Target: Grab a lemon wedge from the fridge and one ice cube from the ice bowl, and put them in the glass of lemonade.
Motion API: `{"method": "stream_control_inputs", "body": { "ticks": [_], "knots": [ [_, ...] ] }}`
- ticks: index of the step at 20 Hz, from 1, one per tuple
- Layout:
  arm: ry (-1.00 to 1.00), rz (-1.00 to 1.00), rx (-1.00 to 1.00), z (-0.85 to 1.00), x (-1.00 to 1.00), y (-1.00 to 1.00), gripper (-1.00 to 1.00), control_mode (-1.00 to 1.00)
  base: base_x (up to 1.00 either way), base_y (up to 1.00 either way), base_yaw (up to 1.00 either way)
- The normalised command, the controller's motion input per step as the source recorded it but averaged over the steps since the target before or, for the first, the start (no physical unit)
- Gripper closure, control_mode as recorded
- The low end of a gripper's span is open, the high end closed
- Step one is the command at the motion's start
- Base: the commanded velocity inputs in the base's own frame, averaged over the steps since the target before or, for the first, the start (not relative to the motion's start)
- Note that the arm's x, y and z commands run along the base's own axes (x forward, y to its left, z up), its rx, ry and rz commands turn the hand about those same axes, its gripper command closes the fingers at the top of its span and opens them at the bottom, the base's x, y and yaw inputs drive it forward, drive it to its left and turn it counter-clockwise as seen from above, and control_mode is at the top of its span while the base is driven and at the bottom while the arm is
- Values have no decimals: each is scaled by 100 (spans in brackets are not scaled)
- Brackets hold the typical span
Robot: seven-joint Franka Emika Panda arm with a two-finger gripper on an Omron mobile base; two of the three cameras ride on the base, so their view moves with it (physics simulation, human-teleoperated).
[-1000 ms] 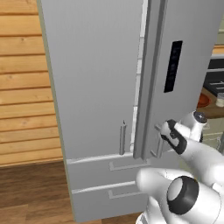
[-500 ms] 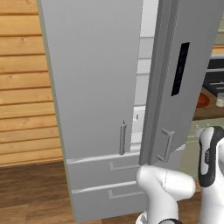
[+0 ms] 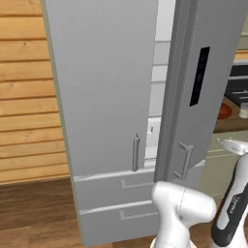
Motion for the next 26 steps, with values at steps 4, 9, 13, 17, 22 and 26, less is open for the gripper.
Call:
{"method": "stream_control_inputs", "body": {
  "ticks": [4, 9, 13, 17, 22, 26],
  "knots": [
    [-1, -9, 0, 97, -17, 100, -100, -100, 0, 0, 0],
    [22, -16, -10, 30, 9, 100, -100, -100, 0, 0, 0],
    [40, -22, -28, 0, 60, 100, -100, -100, 0, 0, 0],
    [25, -14, -31, 0, 41, 68, -100, -100, 0, 0, 0],
    [12, 9, -18, -13, 59, 24, -100, -100, 0, 0, 0],
    [34, 16, -21, -7, 95, 27, -100, -100, 0, 0, 0]
  ]
}}
